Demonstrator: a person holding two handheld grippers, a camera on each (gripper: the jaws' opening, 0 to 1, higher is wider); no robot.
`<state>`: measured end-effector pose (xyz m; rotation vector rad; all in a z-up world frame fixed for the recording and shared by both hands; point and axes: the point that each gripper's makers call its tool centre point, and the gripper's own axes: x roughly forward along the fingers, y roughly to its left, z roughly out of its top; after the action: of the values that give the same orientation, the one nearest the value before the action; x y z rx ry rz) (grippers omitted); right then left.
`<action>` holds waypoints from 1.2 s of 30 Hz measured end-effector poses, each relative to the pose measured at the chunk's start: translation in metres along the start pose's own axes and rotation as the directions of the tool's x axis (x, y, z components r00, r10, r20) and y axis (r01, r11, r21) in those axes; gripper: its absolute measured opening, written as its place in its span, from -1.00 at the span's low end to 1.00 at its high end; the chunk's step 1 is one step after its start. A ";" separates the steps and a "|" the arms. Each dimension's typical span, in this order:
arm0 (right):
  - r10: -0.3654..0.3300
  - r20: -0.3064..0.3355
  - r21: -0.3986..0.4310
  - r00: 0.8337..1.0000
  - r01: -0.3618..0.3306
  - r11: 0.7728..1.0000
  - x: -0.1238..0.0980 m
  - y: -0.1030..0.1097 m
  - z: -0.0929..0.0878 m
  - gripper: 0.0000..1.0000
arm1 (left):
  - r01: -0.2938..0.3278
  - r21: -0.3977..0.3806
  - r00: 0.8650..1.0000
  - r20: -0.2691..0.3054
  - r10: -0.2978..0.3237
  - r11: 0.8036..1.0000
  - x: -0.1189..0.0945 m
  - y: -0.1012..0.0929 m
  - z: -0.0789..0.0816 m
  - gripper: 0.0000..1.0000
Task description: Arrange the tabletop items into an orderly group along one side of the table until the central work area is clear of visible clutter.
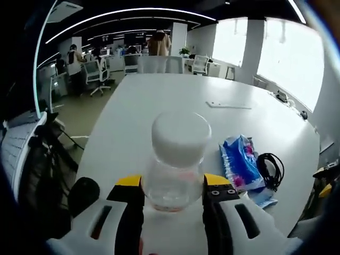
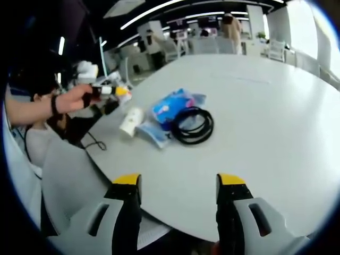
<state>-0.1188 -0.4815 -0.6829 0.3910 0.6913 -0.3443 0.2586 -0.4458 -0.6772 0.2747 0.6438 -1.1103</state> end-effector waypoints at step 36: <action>-0.005 0.007 0.019 1.000 0.004 1.000 0.000 -0.005 -0.001 0.09 | -0.077 -0.160 0.997 0.008 0.080 0.984 0.027 0.001 0.020 -0.14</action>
<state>-0.1211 -0.4857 -0.6847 0.4066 0.6827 -0.3568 0.2737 -0.4753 -0.6779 0.1525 0.6995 -0.9784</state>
